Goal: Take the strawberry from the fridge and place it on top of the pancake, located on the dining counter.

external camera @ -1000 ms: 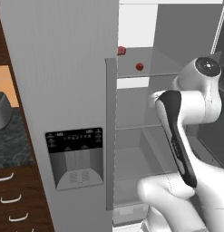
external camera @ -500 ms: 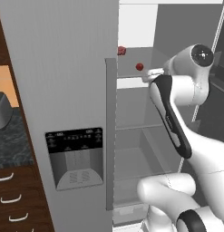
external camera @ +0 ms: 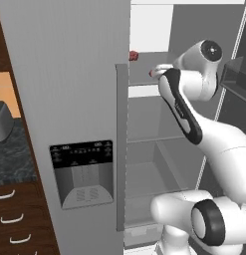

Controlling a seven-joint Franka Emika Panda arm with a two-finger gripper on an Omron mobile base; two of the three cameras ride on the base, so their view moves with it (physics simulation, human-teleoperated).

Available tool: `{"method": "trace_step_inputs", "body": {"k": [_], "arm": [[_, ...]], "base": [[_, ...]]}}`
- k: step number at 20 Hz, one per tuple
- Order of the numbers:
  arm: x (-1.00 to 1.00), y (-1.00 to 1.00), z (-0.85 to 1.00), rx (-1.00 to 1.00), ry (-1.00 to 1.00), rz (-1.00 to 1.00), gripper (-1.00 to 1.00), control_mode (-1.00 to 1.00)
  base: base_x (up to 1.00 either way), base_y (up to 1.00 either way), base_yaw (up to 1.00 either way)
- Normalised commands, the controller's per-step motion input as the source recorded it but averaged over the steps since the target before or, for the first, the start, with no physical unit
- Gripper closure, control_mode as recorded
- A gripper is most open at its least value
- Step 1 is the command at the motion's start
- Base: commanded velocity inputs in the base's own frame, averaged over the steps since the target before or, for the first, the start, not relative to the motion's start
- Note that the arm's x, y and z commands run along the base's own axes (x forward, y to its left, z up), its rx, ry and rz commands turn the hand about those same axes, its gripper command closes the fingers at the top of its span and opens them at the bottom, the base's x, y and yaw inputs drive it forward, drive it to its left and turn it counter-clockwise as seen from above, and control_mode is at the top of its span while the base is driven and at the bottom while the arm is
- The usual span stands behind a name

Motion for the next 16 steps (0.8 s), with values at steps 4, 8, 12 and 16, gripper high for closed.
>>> {"method": "trace_step_inputs", "body": {"k": [4, 8, 12, 16], "arm": [[0.54, 0.00, -0.01, -0.07, 0.00, 0.00, -1.00, -1.00], [0.45, 0.02, -0.06, -0.03, 0.01, 0.00, -1.00, -1.00], [0.54, 0.02, 0.00, 0.00, 0.05, 0.02, -1.00, -1.00], [0.46, 0.06, 0.00, -0.01, 0.02, 0.05, -1.00, -1.00]], "base": [[0.00, 0.00, 0.00], [0.00, 0.00, 0.00], [0.00, 0.00, 0.00], [0.00, 0.00, 0.00]]}}
